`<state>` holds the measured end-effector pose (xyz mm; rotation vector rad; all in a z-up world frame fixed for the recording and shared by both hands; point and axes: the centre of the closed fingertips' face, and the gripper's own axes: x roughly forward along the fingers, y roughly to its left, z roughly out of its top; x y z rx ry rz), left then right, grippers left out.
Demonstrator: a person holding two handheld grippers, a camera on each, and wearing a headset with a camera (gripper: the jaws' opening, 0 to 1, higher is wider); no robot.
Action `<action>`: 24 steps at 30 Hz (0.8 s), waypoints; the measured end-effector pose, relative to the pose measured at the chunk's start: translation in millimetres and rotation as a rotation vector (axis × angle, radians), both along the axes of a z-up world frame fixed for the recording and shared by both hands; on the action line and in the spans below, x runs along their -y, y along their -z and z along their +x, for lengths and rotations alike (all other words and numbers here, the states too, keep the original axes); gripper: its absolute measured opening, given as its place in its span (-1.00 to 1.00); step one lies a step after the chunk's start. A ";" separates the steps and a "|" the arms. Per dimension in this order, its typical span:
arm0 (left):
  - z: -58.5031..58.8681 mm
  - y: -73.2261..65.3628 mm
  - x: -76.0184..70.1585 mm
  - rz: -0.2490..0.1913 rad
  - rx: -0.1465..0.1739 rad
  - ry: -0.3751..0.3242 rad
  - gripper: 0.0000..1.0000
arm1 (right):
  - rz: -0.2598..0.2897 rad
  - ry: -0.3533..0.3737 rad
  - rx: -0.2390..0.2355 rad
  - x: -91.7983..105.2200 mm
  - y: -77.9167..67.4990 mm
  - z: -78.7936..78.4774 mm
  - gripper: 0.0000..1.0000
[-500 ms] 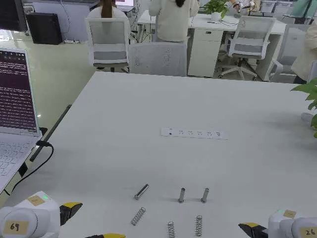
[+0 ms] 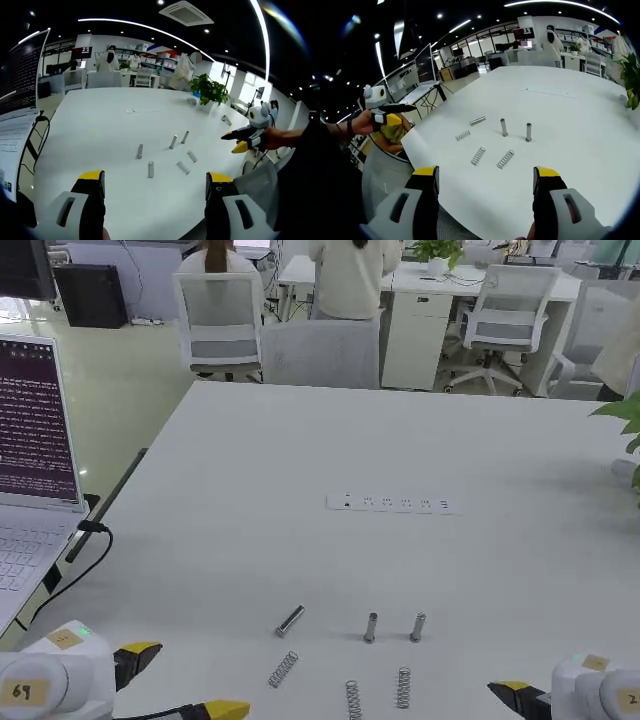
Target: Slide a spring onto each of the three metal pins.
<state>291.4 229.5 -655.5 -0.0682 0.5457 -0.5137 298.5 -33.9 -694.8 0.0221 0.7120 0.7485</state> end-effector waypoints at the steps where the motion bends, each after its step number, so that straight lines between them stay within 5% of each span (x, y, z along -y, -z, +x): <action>1: 0.1 0.0 0.0 0.001 0.000 0.001 0.59 | 0.001 -0.001 0.000 -0.5 -0.2 -0.1 0.51; 24: 0.3 3.3 -0.3 0.006 -0.010 0.002 0.57 | -0.002 -0.019 -0.013 -2.0 3.6 -3.6 0.52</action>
